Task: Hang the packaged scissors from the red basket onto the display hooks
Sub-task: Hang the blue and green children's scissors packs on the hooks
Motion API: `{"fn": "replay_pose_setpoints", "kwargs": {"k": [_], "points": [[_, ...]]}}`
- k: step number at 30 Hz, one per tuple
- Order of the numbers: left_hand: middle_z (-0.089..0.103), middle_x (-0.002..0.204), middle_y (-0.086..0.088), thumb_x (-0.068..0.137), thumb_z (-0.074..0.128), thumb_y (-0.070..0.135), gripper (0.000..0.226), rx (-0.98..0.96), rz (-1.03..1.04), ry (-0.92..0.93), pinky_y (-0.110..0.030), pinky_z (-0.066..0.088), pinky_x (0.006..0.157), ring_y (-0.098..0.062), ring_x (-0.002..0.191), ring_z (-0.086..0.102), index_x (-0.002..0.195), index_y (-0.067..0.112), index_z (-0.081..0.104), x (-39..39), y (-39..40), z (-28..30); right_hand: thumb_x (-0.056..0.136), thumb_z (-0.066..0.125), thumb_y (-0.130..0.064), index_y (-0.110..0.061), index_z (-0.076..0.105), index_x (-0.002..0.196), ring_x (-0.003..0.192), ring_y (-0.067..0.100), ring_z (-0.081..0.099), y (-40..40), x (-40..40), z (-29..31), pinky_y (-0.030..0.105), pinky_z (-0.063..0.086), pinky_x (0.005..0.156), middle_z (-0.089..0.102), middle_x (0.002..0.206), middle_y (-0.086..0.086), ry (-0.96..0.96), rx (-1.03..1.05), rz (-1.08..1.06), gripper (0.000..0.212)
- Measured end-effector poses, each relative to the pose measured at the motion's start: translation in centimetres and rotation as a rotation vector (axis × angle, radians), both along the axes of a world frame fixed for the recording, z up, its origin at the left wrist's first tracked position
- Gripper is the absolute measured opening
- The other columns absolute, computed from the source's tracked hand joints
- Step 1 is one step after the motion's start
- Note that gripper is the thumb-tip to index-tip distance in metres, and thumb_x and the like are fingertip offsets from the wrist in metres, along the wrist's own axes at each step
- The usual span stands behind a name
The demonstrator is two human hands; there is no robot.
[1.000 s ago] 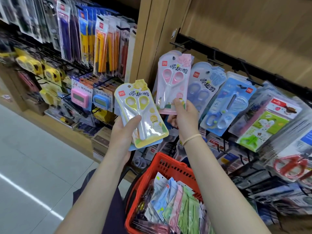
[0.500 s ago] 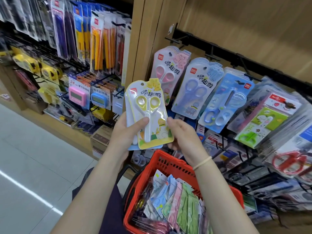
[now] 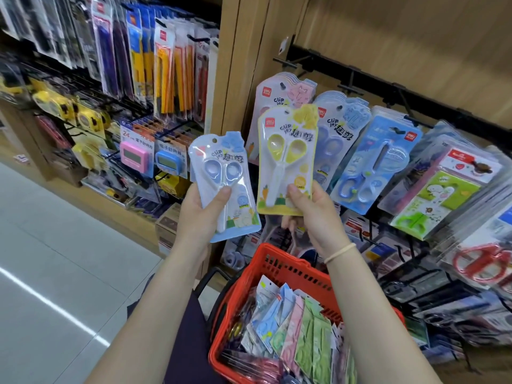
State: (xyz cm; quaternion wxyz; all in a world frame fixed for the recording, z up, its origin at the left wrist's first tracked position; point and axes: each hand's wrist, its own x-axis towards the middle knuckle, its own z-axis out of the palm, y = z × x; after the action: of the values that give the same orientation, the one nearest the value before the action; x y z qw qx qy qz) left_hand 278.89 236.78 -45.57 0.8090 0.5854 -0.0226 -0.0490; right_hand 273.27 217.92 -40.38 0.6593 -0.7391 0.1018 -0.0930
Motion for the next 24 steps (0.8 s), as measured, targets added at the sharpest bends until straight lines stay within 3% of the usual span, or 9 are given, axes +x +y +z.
{"fn": "replay_pose_setpoints", "kwargs": {"k": [2, 8, 14, 17, 19, 22, 24], "points": [[0.076, 0.11, 0.006, 0.099, 0.067, 0.02, 0.016, -0.025, 0.036, 0.011, -0.033, 0.059, 0.082, -0.015, 0.103, 0.073, 0.112, 0.028, 0.064, 0.0, 0.3, -0.1, 0.105, 0.052, -0.023, -0.017, 0.055, 0.108, 0.05, 0.03, 0.053, 0.0, 1.1, 0.9, 0.03, 0.043, 0.043, 0.064, 0.082, 0.02, -0.025, -0.03, -0.017, 0.007], [0.076, 0.111, 0.007, 0.098, 0.067, 0.018, 0.019, -0.073, 0.058, 0.03, -0.04, 0.06, 0.087, -0.017, 0.107, 0.072, 0.112, 0.03, 0.064, 0.0, 0.7, 0.4, 0.105, 0.052, -0.021, -0.011, 0.053, 0.111, 0.043, 0.018, 0.052, 0.5, 4.7, 2.4, 0.026, 0.038, 0.04, 0.06, 0.079, 0.008, -0.042, -0.065, -0.088, 0.012], [0.074, 0.12, 0.005, 0.102, 0.062, 0.02, 0.03, -0.095, 0.019, 0.041, -0.036, 0.059, 0.087, -0.015, 0.11, 0.071, 0.131, 0.024, 0.059, 0.0, 0.4, 0.4, 0.105, 0.053, -0.024, -0.01, 0.053, 0.111, 0.042, 0.017, 0.055, 0.9, 6.1, 1.8, 0.025, 0.04, 0.039, 0.063, 0.093, 0.014, -0.015, -0.044, -0.16, 0.015], [0.074, 0.117, 0.007, 0.103, 0.059, 0.019, 0.025, -0.108, -0.017, 0.048, -0.034, 0.059, 0.085, -0.013, 0.108, 0.072, 0.127, 0.026, 0.06, 0.0, 0.1, 0.4, 0.104, 0.055, -0.023, -0.005, 0.053, 0.119, 0.044, 0.016, 0.058, 1.1, 6.4, 1.5, 0.024, 0.047, 0.041, 0.063, 0.099, 0.016, 0.045, -0.004, -0.144, 0.024], [0.074, 0.118, 0.006, 0.103, 0.06, 0.019, 0.022, -0.098, -0.033, 0.048, -0.037, 0.058, 0.087, -0.015, 0.109, 0.071, 0.122, 0.029, 0.062, 0.1, 0.0, 0.3, 0.103, 0.056, -0.019, -0.001, 0.054, 0.12, 0.043, 0.013, 0.058, 1.0, 6.0, 0.9, 0.023, 0.049, 0.042, 0.063, 0.092, 0.015, 0.111, 0.0, -0.128, 0.024], [0.071, 0.125, -0.002, 0.101, 0.062, 0.02, 0.021, -0.082, -0.053, 0.038, -0.045, 0.057, 0.093, -0.019, 0.111, 0.071, 0.12, 0.029, 0.065, 0.1, 0.2, 0.3, 0.102, 0.056, -0.014, -0.003, 0.058, 0.104, 0.042, 0.013, 0.055, 0.7, 4.5, -0.6, 0.024, 0.046, 0.041, 0.061, 0.076, 0.012, 0.216, -0.061, -0.139, 0.011], [0.072, 0.124, -0.006, 0.1, 0.064, 0.02, 0.016, -0.074, -0.054, 0.023, -0.048, 0.058, 0.092, -0.021, 0.108, 0.072, 0.115, 0.026, 0.068, 0.1, 0.2, 0.4, 0.104, 0.055, -0.018, -0.006, 0.058, 0.089, 0.043, 0.015, 0.053, 0.7, 3.2, -1.6, 0.025, 0.044, 0.041, 0.06, 0.072, 0.011, 0.255, -0.099, -0.137, 0.019]]}}
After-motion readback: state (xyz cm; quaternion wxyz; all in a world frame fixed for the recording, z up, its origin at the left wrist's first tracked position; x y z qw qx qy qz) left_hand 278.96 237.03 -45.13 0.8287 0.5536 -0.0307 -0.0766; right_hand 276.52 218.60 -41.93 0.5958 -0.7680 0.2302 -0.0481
